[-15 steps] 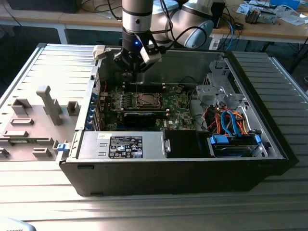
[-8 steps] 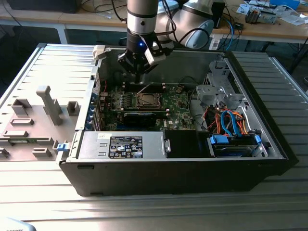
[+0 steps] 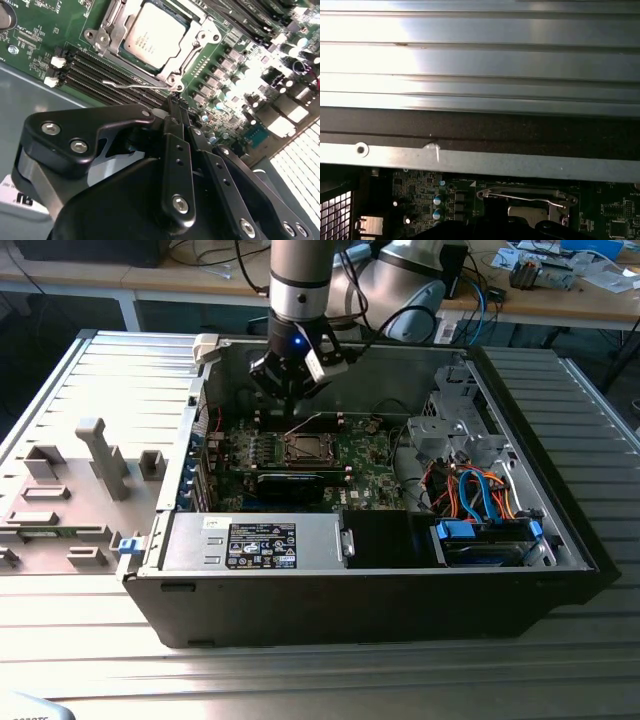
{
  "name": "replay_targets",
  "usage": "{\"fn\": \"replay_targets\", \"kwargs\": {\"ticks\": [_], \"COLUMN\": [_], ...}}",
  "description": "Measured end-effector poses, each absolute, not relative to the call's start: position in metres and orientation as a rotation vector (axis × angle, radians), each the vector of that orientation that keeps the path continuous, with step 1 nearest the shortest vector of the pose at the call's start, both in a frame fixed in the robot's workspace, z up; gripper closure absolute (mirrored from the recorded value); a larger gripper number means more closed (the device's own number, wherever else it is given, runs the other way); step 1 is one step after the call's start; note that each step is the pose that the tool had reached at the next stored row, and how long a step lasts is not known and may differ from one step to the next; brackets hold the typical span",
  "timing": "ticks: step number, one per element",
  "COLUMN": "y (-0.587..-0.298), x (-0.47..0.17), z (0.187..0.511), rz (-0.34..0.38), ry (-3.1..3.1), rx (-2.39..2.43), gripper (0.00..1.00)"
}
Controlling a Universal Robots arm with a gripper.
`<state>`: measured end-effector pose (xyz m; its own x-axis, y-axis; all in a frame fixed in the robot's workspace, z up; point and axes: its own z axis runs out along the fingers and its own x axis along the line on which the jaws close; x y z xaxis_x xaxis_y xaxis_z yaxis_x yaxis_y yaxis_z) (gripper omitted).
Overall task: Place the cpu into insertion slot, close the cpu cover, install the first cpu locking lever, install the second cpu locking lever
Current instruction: 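Install the first cpu locking lever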
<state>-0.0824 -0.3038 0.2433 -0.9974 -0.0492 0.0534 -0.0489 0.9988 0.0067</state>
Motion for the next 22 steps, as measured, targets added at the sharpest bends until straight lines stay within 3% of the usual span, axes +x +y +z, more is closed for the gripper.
{"fn": "replay_targets", "kwargs": {"ticks": [22], "y": [-0.298], "x": [-0.069], "z": [0.215], "rz": [-0.008], "ry": [-3.081], "rx": [0.076], "gripper": [0.89]}}
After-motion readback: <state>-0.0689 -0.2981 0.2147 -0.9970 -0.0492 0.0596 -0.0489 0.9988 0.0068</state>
